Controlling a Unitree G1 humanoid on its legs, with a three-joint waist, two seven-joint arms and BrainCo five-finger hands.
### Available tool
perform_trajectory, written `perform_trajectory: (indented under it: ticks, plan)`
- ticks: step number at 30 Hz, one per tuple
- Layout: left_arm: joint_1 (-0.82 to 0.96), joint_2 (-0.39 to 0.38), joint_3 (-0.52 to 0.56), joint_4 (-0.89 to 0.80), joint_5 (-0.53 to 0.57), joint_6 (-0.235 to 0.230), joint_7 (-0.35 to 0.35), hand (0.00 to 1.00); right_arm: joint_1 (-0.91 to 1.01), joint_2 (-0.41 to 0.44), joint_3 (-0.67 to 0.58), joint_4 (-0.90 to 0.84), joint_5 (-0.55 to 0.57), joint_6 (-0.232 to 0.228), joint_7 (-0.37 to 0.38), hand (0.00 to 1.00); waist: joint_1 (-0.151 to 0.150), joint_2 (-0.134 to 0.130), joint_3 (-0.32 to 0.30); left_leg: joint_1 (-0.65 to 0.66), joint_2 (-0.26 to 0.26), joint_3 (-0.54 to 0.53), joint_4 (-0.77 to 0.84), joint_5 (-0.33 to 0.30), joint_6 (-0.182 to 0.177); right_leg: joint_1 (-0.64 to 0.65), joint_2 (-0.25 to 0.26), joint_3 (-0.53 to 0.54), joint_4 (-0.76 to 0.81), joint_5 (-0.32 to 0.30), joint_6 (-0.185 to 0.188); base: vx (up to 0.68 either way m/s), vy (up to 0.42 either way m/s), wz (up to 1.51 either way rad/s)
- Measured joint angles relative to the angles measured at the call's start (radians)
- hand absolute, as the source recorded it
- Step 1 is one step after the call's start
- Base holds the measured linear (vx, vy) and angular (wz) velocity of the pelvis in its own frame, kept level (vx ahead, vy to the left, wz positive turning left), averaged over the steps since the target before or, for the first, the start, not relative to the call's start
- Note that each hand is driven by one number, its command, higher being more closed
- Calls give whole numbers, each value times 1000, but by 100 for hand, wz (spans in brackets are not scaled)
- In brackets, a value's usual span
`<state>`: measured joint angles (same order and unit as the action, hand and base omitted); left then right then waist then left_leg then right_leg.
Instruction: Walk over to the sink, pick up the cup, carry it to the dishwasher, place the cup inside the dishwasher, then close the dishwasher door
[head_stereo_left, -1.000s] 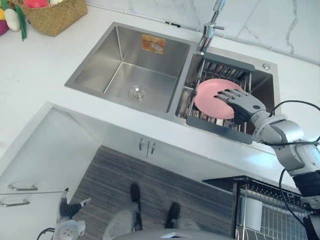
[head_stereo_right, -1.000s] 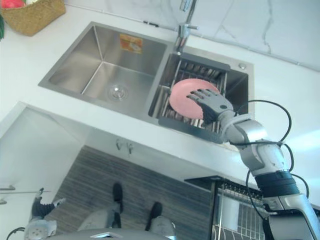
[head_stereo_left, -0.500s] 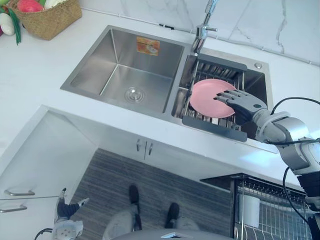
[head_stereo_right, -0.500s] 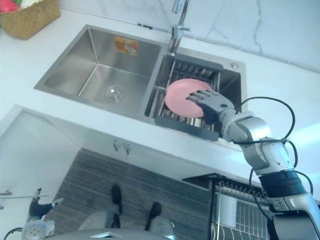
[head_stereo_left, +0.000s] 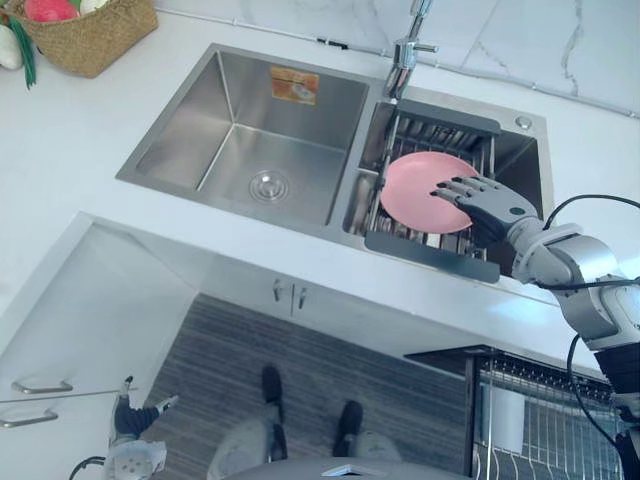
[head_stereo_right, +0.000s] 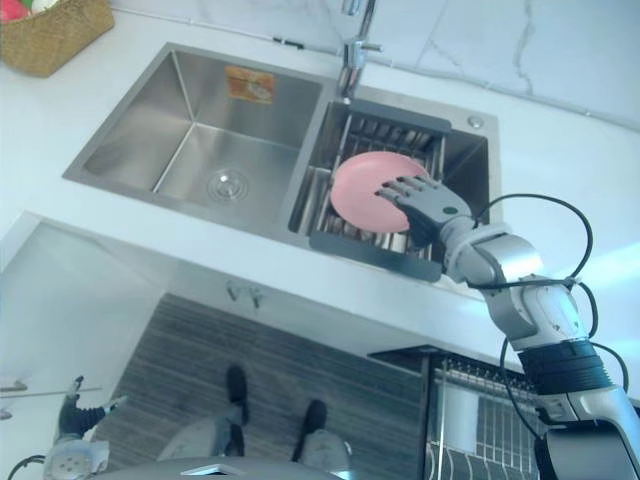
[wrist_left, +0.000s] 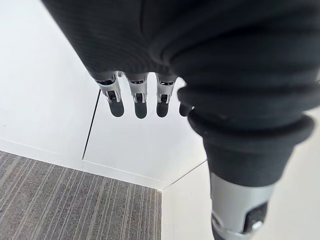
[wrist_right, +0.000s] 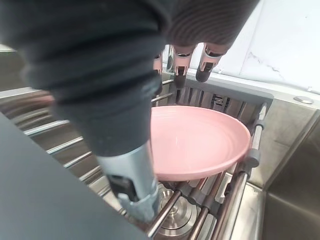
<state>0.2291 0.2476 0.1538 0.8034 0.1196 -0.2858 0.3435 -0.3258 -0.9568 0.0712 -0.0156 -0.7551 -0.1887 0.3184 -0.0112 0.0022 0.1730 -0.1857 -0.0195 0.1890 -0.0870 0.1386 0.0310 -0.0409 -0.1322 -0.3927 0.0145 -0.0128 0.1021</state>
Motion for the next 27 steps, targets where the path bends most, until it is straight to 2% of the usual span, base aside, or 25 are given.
perform_trajectory:
  ticks: [12, 17, 22, 27]
  plan:
    - [0, 0, -2, -1, -2, -2, 0, 0, -3, -9, 0, 77, -51, -3, -17, 0, 2, 17, 9, -13, 0, 2, 0, 1, 1, -15, -1, 1, 2, 0, 0, 0, 0, 0]
    - [0, 0, -2, -3, -11, -10, 0, 0, -5, -18, 0, 80, -69, -4, -26, 0, 2, 35, 21, -25, 0, 3, 0, 1, 1, -30, -2, 3, 4, 0, 0, 0, 0, 0]
    - [0, 1, -3, -6, -20, -13, 0, 0, -9, -18, 2, 83, -77, -6, -40, 0, 2, 38, 23, -25, 0, 5, 0, 2, 2, -30, -2, 4, 4, 0, 0, 0, 0, 0]
    - [-1, 1, -8, -7, -21, -19, 2, 0, -27, -18, 3, 84, -79, -15, -51, 0, 0, 53, 39, -25, 0, 5, 0, 2, 1, -31, -2, 4, 4, 0, 0, 0, 0, 0]
